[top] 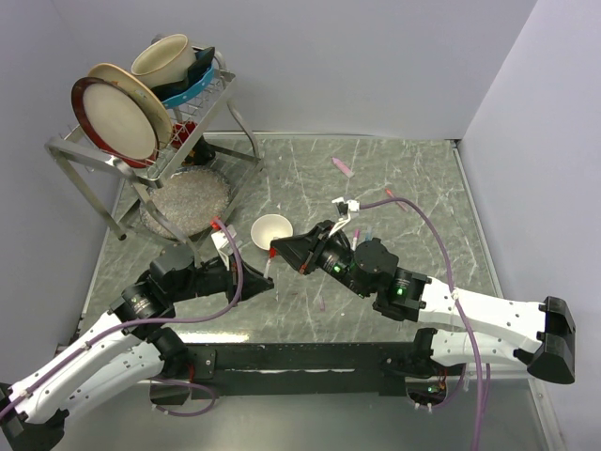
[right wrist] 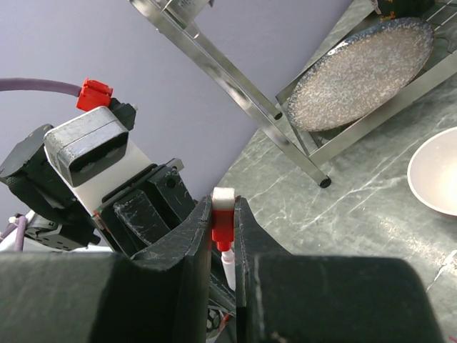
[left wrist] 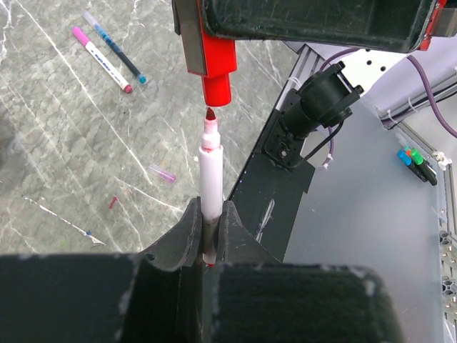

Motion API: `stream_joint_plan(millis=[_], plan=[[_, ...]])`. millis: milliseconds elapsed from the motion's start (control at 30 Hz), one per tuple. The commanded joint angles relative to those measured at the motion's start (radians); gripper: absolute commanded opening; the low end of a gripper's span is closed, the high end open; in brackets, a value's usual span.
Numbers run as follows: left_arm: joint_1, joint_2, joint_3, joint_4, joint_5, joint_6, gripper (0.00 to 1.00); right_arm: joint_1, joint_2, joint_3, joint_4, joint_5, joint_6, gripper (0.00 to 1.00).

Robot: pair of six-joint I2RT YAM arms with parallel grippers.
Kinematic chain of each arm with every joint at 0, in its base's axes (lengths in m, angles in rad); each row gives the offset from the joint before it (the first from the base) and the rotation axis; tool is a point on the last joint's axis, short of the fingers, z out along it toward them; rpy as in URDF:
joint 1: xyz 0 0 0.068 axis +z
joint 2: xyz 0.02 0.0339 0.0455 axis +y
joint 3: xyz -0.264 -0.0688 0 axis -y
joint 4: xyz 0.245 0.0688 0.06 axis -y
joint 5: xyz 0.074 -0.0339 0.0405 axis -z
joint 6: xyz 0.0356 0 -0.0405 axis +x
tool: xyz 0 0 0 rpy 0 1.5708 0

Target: Insert the pens into the pen caps

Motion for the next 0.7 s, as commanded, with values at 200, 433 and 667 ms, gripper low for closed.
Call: stream_joint_plan(millis=[200,433,667], plan=[[-0.004,-0.009,0.003,0.044,0.015,-0.004,0.01,0.008,0.010,0.015,0.040,-0.015,0.027,0.00],[-0.002,-0.017,0.004,0.044,0.006,-0.013,0.01,0.068,0.016,-0.040,0.033,0.009,0.050,0.00],[-0.002,-0.004,-0.002,0.071,0.004,-0.070,0.01,0.151,0.004,-0.089,-0.017,0.087,0.065,0.00]])
